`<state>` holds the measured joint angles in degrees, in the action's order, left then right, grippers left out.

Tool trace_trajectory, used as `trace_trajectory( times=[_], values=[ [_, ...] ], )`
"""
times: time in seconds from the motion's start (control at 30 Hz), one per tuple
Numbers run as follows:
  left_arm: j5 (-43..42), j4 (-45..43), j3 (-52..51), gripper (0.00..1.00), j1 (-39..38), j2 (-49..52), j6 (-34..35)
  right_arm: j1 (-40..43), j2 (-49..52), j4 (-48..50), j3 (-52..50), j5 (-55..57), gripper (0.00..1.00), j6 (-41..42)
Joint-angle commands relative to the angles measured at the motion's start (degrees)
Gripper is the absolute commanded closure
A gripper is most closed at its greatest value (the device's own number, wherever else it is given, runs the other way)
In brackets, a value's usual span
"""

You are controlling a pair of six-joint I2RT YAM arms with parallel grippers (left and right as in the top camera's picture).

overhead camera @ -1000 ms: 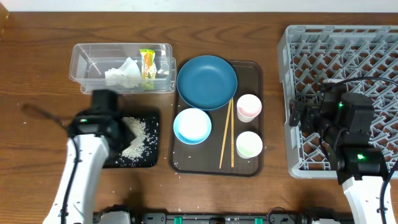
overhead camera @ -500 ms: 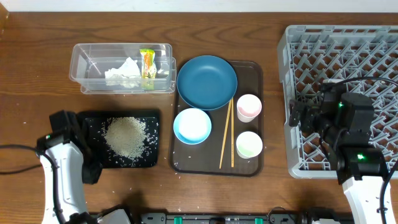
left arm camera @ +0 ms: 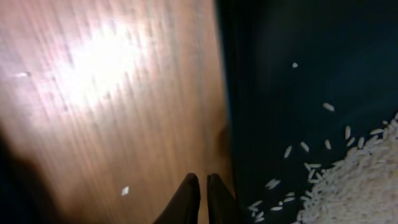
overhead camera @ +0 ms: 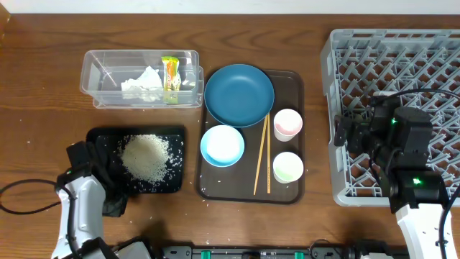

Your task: Sort waste into correct bins and load items into the dishwasher rack

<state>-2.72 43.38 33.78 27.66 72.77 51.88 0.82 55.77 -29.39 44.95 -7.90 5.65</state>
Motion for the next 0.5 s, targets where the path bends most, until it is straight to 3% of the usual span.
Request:
trace_trajectory(
  times=[0.0,0.23,0.47],
  values=[
    [-5.4,-3.0,-0.8,0.9,0.2,0.2,0.1,-0.5,0.0,0.0,1.1,0.4,0.03,-0.1],
    [-11.7,-9.9,-0.8,0.9,0.2,0.2,-0.3,-0.5,0.0,0.0,1.1,0.4,0.02,-0.1],
    [-20.1,-10.6,-0.8,0.9,-0.2,0.2,-0.1,-0.5,0.0,0.0,1.1,0.4,0.02,-0.1]
  ],
)
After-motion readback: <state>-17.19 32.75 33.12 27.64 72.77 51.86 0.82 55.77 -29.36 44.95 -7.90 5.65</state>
